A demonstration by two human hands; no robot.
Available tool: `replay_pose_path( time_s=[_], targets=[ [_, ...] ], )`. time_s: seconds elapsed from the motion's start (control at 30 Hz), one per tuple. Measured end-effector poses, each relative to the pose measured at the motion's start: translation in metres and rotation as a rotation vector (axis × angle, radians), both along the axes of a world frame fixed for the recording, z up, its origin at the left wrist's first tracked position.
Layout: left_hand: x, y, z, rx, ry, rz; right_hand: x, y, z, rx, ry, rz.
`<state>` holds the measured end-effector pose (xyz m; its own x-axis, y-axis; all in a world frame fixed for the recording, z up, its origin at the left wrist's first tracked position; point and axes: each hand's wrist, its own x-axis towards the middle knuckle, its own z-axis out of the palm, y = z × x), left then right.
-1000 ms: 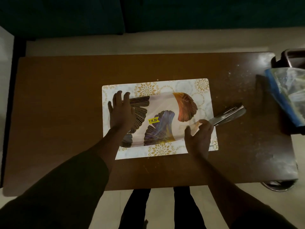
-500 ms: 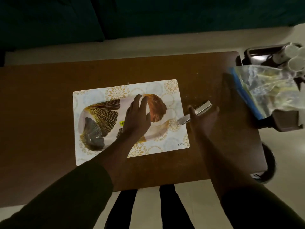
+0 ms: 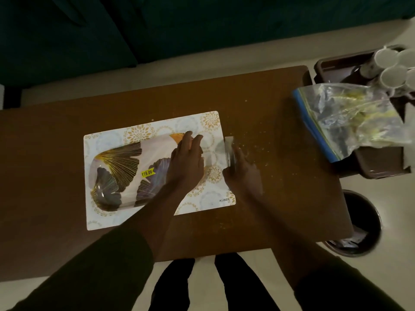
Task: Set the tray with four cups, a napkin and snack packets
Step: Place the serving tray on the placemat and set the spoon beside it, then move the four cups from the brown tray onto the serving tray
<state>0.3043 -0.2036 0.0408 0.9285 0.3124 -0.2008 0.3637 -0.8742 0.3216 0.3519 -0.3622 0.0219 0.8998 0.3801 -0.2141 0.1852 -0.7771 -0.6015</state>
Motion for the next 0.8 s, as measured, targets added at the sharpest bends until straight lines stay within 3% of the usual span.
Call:
replay_pose_path(
  time_s=[0.27, 0.53, 0.8],
  targets=[
    [0.010, -0.008, -0.004, -0.047, 0.019, 0.043, 0.000, -0.003, 0.001, -0.006, 0.050, 0.015],
    [0.013, 0.006, -0.013, -0.136, -0.007, 0.083, 0.035, -0.012, 0.023, -0.070, 0.080, -0.109],
    [0.051, 0.003, 0.001, -0.212, -0.102, 0.161, 0.105, -0.058, 0.038, -0.063, -0.077, -0.143]
  ],
)
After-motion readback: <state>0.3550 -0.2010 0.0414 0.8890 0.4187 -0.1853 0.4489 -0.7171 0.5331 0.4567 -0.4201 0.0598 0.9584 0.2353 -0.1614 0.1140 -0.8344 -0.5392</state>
